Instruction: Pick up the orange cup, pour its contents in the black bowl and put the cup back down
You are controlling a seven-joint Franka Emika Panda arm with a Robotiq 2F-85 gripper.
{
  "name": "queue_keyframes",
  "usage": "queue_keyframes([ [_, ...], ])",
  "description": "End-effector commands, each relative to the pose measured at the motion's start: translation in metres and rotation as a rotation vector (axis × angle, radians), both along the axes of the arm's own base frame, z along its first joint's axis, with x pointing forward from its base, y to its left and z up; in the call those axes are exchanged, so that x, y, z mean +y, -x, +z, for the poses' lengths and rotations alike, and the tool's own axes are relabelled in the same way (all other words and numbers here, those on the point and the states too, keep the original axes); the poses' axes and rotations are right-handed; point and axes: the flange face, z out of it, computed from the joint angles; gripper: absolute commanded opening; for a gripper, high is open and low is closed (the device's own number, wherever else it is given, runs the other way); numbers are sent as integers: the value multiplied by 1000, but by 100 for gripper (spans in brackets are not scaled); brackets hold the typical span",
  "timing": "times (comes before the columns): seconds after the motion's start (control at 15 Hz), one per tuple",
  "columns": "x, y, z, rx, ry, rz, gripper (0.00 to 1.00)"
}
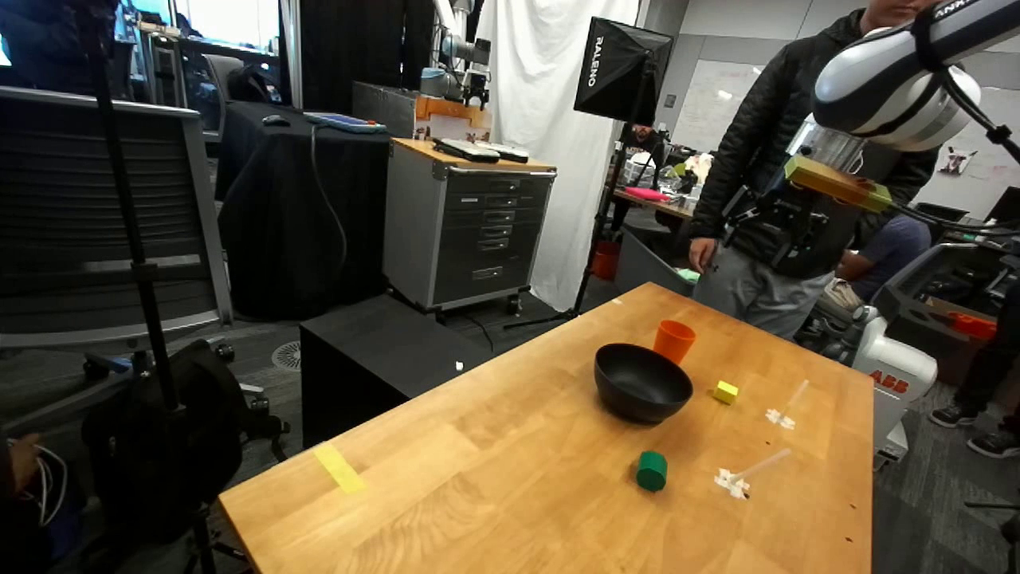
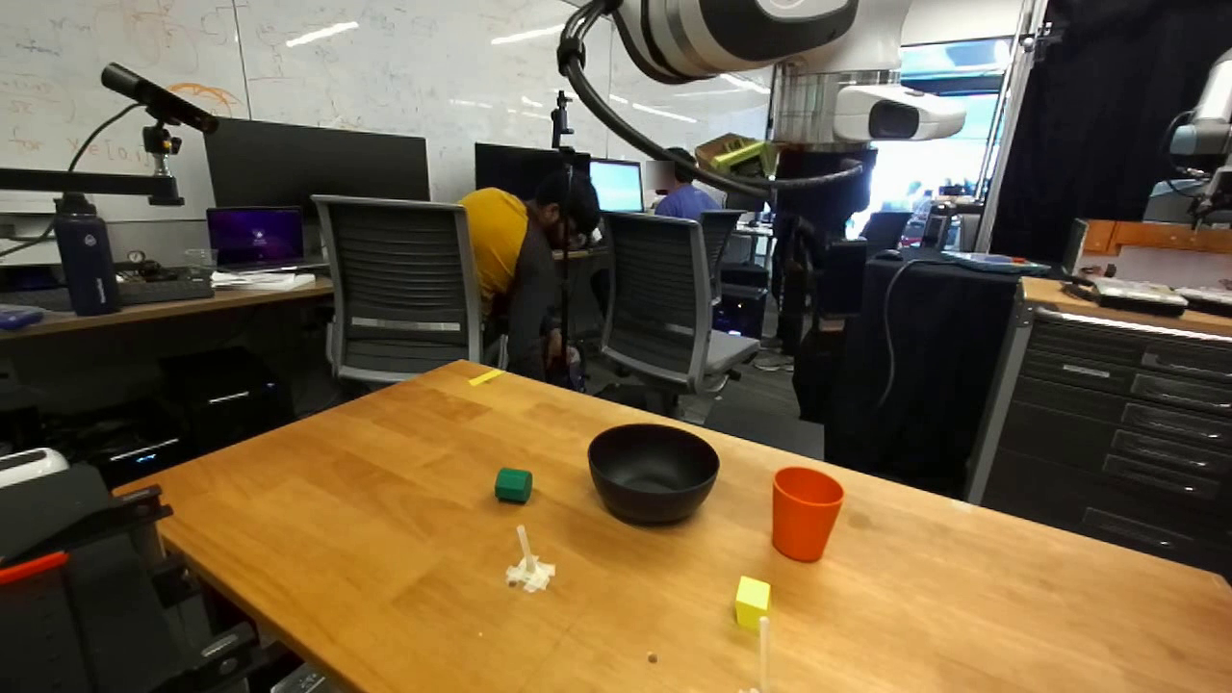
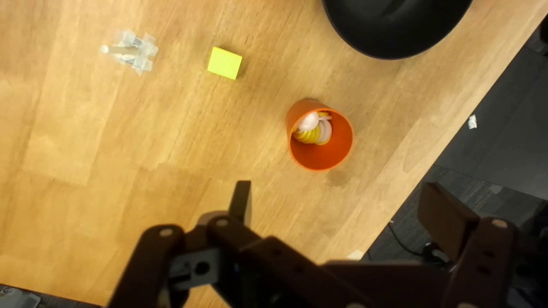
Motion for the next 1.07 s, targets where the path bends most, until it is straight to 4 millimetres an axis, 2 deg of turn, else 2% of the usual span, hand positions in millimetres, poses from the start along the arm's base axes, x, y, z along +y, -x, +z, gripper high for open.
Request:
queue_keyframes([
  [0.0, -18, -14, -12, -18, -8, -64, 100],
  [0.47, -34, -20, -52, 13, -36, -134, 100],
  [0.73, -34, -25, -73, 34, -27, -160, 100],
  [1.0, -32, -34, -85, 32, -23, -172, 100],
])
